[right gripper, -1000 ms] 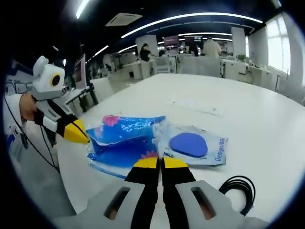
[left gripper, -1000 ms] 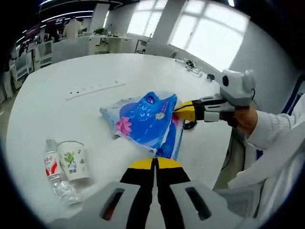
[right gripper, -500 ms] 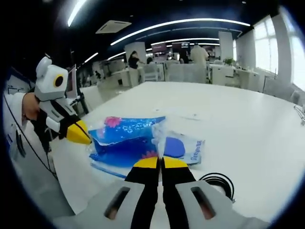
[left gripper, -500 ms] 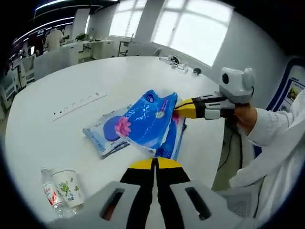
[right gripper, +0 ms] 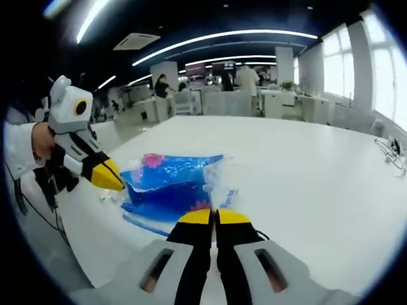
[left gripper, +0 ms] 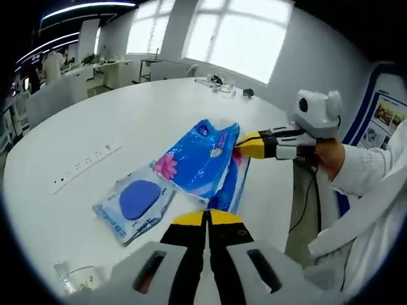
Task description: Arrange the tabletop items into an orderly group along one side of the table until the central work area is clear of visible clutter.
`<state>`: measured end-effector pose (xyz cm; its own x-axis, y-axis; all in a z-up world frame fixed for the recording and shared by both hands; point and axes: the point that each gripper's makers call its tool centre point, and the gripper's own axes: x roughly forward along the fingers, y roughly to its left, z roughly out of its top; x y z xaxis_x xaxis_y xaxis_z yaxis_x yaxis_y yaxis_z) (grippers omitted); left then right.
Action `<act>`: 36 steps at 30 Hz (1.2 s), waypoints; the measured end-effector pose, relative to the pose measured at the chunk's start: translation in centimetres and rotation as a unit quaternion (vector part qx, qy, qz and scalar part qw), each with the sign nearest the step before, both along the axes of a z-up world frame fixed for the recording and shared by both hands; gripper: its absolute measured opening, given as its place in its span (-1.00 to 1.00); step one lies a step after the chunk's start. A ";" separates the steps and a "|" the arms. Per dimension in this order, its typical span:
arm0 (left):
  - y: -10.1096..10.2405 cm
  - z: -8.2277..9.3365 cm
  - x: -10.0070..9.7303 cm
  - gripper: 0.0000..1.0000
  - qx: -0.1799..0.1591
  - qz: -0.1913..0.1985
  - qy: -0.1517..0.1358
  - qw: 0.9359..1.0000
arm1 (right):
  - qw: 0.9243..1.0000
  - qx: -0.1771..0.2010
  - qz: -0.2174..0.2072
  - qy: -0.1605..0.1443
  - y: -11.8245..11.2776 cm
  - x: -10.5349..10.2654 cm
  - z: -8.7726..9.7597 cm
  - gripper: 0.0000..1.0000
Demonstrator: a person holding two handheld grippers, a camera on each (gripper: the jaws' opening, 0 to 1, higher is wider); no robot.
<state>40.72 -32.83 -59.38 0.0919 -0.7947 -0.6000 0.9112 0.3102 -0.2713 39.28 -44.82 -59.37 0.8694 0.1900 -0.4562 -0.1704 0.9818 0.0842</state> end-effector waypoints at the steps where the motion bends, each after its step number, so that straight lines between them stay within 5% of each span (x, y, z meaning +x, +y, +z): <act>1: -0.3 0.1 0.1 -1.00 -0.001 -0.001 -0.001 1.000 | 1.000 0.000 -0.002 -0.001 -0.3 0.0 0.1 -1.00; 18: -6.8 1.5 3.4 -1.00 -0.024 -0.002 -0.005 1.000 | 0.999 -0.017 -0.037 -0.021 -6.6 1.8 1.9 -1.00; 36: -10.6 -0.7 6.3 -1.00 -0.019 0.023 0.016 0.999 | 0.998 -0.019 -0.052 -0.009 -10.4 4.5 -0.2 -1.00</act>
